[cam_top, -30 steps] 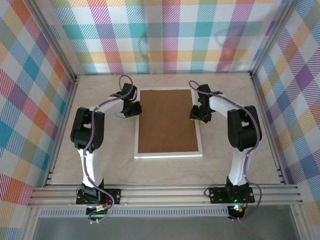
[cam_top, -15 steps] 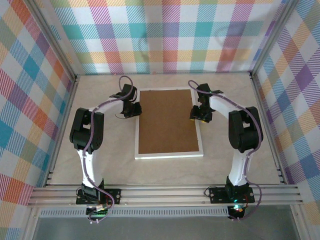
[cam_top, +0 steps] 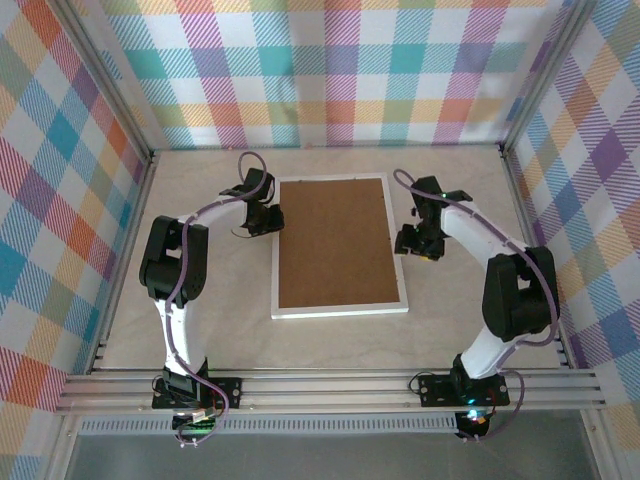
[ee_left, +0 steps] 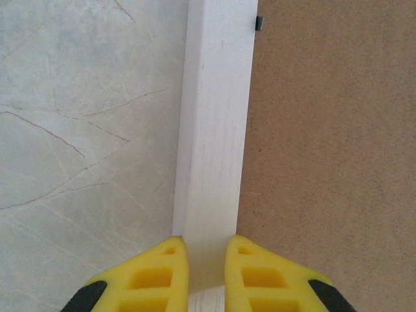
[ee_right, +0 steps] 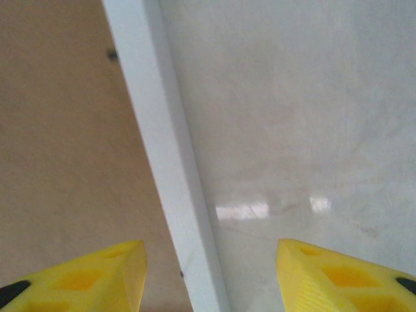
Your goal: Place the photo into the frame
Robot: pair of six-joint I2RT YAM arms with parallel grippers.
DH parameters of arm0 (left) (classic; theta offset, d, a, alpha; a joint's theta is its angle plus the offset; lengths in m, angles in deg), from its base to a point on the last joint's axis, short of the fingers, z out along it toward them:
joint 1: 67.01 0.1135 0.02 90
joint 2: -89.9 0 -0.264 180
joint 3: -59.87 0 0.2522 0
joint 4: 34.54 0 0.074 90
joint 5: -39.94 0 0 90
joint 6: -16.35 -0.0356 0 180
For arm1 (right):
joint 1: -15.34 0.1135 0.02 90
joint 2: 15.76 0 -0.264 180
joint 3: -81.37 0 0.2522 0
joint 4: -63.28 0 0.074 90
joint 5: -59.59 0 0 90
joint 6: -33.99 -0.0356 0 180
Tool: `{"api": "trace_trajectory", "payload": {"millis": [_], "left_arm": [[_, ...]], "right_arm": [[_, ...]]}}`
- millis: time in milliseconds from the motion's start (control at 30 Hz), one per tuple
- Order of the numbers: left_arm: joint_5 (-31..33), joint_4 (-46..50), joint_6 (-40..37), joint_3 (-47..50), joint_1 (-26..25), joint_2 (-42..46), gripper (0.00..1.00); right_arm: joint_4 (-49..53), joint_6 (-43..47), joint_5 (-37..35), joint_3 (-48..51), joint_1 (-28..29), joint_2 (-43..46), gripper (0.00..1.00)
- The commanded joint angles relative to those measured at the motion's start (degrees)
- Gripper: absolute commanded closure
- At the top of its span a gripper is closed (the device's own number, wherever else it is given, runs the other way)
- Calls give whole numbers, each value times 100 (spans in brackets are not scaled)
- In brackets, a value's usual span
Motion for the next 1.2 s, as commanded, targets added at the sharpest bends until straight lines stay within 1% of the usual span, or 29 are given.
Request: {"api": "trace_trajectory", "payload": {"millis": [0, 167, 300, 500, 800, 1167], "left_arm": [[-192, 399, 66, 38, -107, 61, 86], [-193, 431, 58, 43, -103, 62, 86], [-176, 443, 56, 53, -99, 63, 86], [-180, 444, 61, 62, -107, 52, 86], [-191, 443, 56, 71, -107, 65, 86], [-230, 427, 47, 26, -107, 42, 86]], "right_arm": [[263, -114, 143, 378, 8, 126, 44], [96, -232, 313, 799, 102, 124, 44], [4, -260, 217, 952, 135, 107, 44], [-271, -315, 284, 1137, 193, 57, 44], [-337, -244, -62, 987, 203, 207, 45], [-597, -327, 275, 1172, 309, -116, 45]]}}
